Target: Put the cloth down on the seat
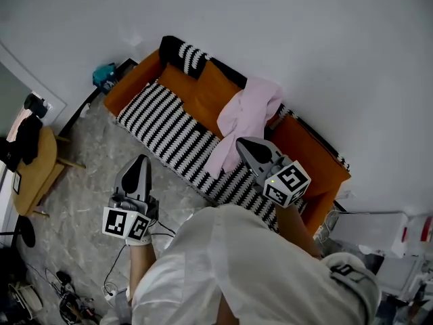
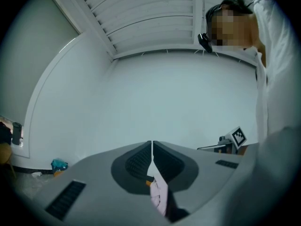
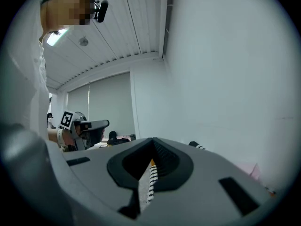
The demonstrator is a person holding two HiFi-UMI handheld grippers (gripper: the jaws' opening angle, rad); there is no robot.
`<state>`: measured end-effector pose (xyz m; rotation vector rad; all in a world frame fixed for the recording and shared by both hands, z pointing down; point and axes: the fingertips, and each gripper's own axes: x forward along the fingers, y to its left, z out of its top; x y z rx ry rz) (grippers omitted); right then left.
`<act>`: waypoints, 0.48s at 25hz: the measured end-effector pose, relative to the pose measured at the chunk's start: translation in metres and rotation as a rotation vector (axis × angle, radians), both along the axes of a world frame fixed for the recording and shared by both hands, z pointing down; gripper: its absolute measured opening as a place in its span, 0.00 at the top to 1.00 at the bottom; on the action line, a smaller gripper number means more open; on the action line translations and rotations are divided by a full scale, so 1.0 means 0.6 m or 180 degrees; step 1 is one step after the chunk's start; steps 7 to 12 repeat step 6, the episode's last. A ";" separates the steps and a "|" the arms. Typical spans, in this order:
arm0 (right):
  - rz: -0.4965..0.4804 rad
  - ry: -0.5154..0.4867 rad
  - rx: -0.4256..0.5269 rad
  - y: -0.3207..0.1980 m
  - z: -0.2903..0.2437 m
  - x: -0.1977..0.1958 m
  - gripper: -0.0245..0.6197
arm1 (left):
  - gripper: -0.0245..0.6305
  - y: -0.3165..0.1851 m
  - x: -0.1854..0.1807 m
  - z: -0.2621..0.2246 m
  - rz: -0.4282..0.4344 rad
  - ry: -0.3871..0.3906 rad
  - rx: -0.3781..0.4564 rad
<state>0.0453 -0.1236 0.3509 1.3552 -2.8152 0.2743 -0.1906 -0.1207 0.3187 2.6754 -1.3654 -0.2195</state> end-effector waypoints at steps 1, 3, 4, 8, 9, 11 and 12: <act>0.0005 0.0014 0.0004 -0.001 0.000 0.001 0.95 | 0.92 -0.001 0.001 0.000 0.0004 -0.0010 0.0003; 0.0003 0.0014 -0.0002 -0.003 0.003 0.001 0.95 | 0.92 -0.004 0.002 0.001 0.0013 -0.0021 0.0004; -0.0003 0.0012 -0.0007 -0.005 0.005 0.000 0.95 | 0.92 -0.006 0.002 0.002 0.0016 -0.0022 0.0001; -0.0018 0.0012 -0.0020 -0.007 0.009 -0.002 0.95 | 0.92 -0.008 0.002 0.004 0.0020 -0.0018 -0.0008; -0.0018 0.0012 -0.0020 -0.007 0.009 -0.002 0.95 | 0.92 -0.008 0.002 0.004 0.0020 -0.0018 -0.0008; -0.0018 0.0012 -0.0020 -0.007 0.009 -0.002 0.95 | 0.92 -0.008 0.002 0.004 0.0020 -0.0018 -0.0008; -0.0018 0.0012 -0.0020 -0.007 0.009 -0.002 0.95 | 0.92 -0.008 0.002 0.004 0.0020 -0.0018 -0.0008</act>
